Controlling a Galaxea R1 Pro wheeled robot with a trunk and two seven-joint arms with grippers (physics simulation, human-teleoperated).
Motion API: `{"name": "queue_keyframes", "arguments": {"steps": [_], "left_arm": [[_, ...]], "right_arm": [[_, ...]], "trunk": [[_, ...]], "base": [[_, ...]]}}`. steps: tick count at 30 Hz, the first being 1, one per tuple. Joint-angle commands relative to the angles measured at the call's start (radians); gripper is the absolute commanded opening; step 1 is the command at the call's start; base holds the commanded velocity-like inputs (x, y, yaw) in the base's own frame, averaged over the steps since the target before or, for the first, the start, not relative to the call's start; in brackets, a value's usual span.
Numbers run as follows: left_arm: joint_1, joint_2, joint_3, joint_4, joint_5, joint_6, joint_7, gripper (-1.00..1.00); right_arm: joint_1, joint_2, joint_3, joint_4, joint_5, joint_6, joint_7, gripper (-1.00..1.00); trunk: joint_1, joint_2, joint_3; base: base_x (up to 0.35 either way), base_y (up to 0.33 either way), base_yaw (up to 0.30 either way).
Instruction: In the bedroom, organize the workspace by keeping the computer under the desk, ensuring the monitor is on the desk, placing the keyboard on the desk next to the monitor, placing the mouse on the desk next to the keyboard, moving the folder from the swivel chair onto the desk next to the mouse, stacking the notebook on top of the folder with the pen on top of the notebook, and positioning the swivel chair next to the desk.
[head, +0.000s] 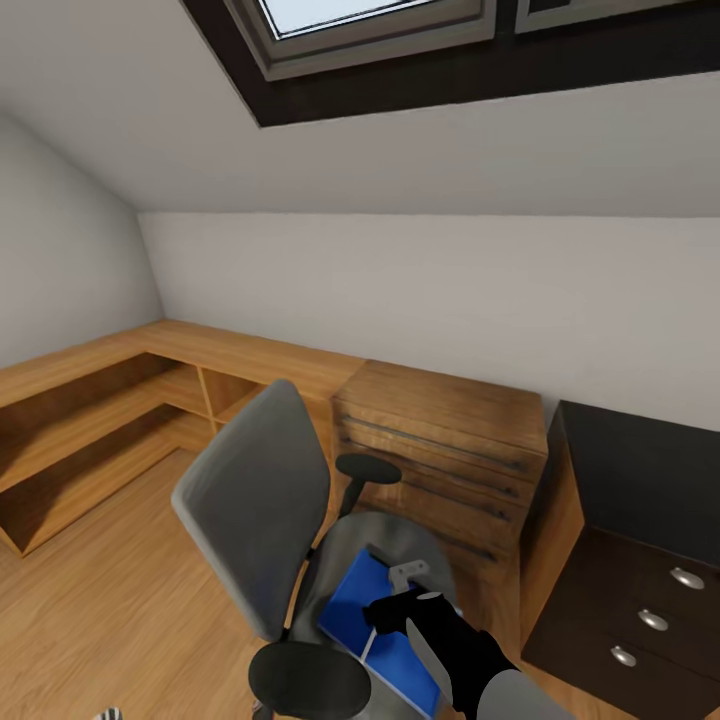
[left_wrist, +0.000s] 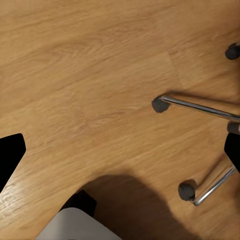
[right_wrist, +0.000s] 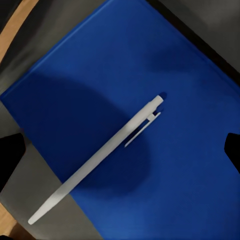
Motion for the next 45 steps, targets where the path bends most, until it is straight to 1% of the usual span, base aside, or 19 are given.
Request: {"name": "queue_keyframes", "arguments": {"steps": [1,4,6,9,13,17,25,30,45], "left_arm": [[0.0,0.0,0.0,-0.002,0.011,0.003,0.008,1.0],[0.0,0.0,0.0,-0.001,0.011,0.003,0.008,1.0],[0.0,0.0,-0.001,-0.001,0.011,0.002,0.008,1.0],[0.0,0.0,-0.001,-0.001,0.011,0.002,0.008,1.0],[0.0,0.0,-0.001,0.0,0.011,0.002,0.008,1.0],[0.0,0.0,-0.001,0.0,0.011,0.002,0.008,1.0],[0.0,0.0,-0.001,0.001,0.012,0.002,0.008,1.0],[0.0,0.0,-0.001,0.002,0.012,0.002,0.009,1.0],[0.0,-0.001,-0.002,0.003,0.012,0.002,0.009,1.0]], "right_arm": [[-0.001,0.0,0.003,-0.001,-0.007,0.004,-0.01,1.0],[-0.001,0.0,0.004,-0.001,-0.006,0.004,-0.037,1.0],[-0.001,0.0,0.006,-0.001,-0.005,0.004,-0.07,1.0],[-0.001,0.0,0.014,-0.001,-0.005,0.004,-0.102,1.0],[-0.001,0.0,0.04,-0.001,-0.006,0.004,-0.141,1.0],[-0.001,0.0,0.048,-0.001,-0.006,0.004,-0.16,1.0],[-0.001,0.0,0.052,-0.001,-0.008,0.002,-0.169,1.0],[-0.001,0.0,0.051,-0.001,-0.009,-0.034,-0.168,1.0],[-0.001,0.0,0.054,-0.001,-0.011,-0.036,-0.164,1.0]], "trunk": [[0.004,-0.008,-0.004],[0.016,-0.029,-0.013],[0.023,-0.043,-0.02],[0.023,-0.043,-0.02],[0.023,-0.043,-0.02],[0.023,-0.043,-0.02],[0.023,-0.043,-0.02],[0.023,-0.043,-0.02],[0.023,-0.043,-0.02]], "base": [[0.0,0.0,0.0],[0.0,0.0,0.0],[0.0,0.0,0.0],[0.0,0.0,0.0],[0.0,0.0,0.0],[0.0,0.0,0.0],[0.0,0.0,0.017],[0.0,0.0,0.169],[0.0,0.0,0.011]]}}
